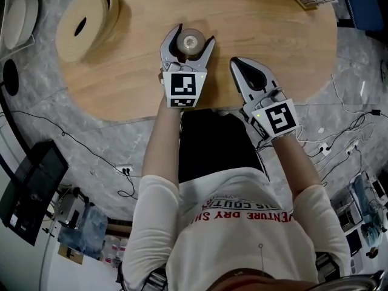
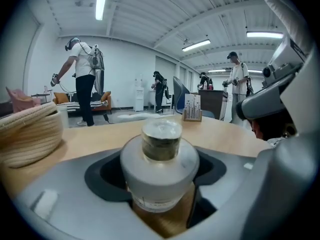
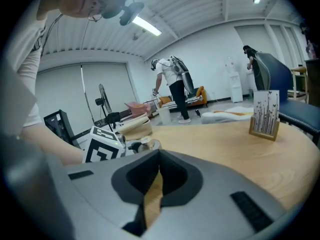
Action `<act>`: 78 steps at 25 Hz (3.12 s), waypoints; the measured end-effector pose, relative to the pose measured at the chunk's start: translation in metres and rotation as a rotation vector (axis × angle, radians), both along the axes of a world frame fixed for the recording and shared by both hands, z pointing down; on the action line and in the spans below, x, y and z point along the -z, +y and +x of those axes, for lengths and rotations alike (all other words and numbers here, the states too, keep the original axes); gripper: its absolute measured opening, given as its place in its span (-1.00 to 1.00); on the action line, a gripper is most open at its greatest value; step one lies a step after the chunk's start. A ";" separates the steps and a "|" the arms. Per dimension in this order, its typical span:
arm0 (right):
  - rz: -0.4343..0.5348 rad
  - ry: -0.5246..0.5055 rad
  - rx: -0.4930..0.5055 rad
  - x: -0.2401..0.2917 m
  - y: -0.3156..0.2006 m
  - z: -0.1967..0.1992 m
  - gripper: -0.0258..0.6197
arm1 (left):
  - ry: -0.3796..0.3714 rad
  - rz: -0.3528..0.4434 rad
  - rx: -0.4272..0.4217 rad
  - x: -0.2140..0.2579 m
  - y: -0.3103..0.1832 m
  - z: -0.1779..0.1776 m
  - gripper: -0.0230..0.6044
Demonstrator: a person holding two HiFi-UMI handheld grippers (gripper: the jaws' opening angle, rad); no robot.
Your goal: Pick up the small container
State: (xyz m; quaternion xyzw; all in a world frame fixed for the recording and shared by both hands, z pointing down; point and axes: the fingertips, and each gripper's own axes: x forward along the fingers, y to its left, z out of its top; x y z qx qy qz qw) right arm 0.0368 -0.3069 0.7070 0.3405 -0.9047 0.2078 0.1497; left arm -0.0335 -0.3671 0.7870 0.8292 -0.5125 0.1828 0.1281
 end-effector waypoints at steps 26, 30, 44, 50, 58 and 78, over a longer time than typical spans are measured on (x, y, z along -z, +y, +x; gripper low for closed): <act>0.062 -0.036 -0.006 0.227 0.027 -0.006 -0.90 | 0.021 0.125 -0.108 0.271 0.073 0.005 0.17; 0.098 -0.027 0.003 0.266 0.035 -0.006 -0.90 | 0.030 0.167 -0.108 0.323 0.085 0.003 0.17; 0.280 -0.002 -0.021 0.370 0.036 0.008 -0.90 | 0.045 0.305 -0.070 0.459 0.113 -0.007 0.17; 0.351 0.004 -0.049 0.394 0.034 0.019 -0.90 | 0.072 0.339 -0.034 0.490 0.120 -0.024 0.17; 0.386 0.011 -0.059 0.404 0.037 0.015 -0.90 | 0.036 0.379 -0.067 0.498 0.122 -0.033 0.17; 0.360 0.030 -0.029 0.395 0.033 0.005 -0.90 | 0.027 0.371 -0.080 0.488 0.116 -0.037 0.17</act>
